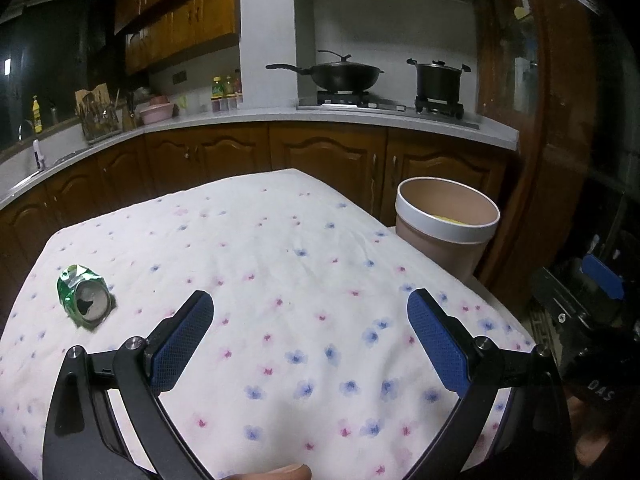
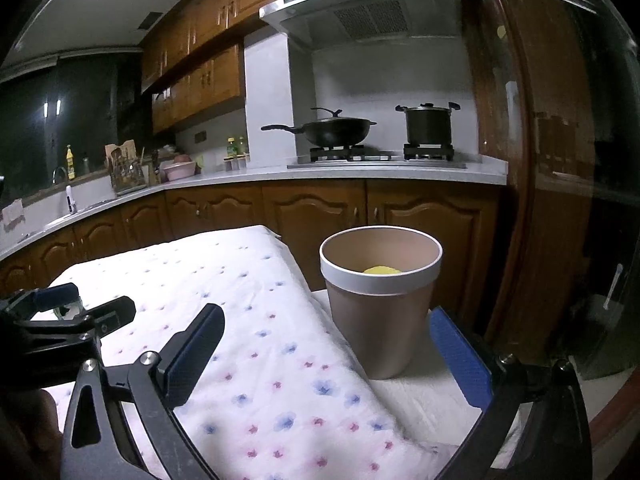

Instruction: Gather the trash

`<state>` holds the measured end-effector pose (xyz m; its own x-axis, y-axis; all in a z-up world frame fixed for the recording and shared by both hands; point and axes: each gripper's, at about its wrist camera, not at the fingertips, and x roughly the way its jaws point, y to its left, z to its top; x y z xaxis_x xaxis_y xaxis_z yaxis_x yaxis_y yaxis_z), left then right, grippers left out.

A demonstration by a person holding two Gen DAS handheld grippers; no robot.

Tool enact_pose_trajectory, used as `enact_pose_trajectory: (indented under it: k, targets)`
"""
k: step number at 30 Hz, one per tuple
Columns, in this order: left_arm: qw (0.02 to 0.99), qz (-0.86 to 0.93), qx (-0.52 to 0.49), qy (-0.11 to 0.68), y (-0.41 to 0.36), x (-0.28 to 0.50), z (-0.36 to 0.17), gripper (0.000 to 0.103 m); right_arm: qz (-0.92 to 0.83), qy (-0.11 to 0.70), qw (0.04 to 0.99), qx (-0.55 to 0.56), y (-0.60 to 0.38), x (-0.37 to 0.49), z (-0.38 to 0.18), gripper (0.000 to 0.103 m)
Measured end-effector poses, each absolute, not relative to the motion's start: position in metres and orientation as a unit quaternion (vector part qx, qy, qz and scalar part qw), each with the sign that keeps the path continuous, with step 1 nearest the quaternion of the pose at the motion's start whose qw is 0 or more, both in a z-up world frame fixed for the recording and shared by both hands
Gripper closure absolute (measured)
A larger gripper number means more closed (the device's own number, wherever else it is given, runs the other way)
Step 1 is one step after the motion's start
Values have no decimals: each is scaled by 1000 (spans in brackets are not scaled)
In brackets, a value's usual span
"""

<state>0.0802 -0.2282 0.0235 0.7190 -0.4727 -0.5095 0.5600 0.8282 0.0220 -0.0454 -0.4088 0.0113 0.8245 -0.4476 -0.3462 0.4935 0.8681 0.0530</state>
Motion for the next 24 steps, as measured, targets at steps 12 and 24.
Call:
enact_pose_trajectory:
  k: [12, 24]
  targets:
    - [922, -280, 86, 252, -223, 74, 20, 3, -253, 167, 950, 77, -407, -51, 11, 0]
    - [924, -276, 83, 250, -210, 69, 21, 3, -243, 161, 954, 70, -395, -58, 16, 0]
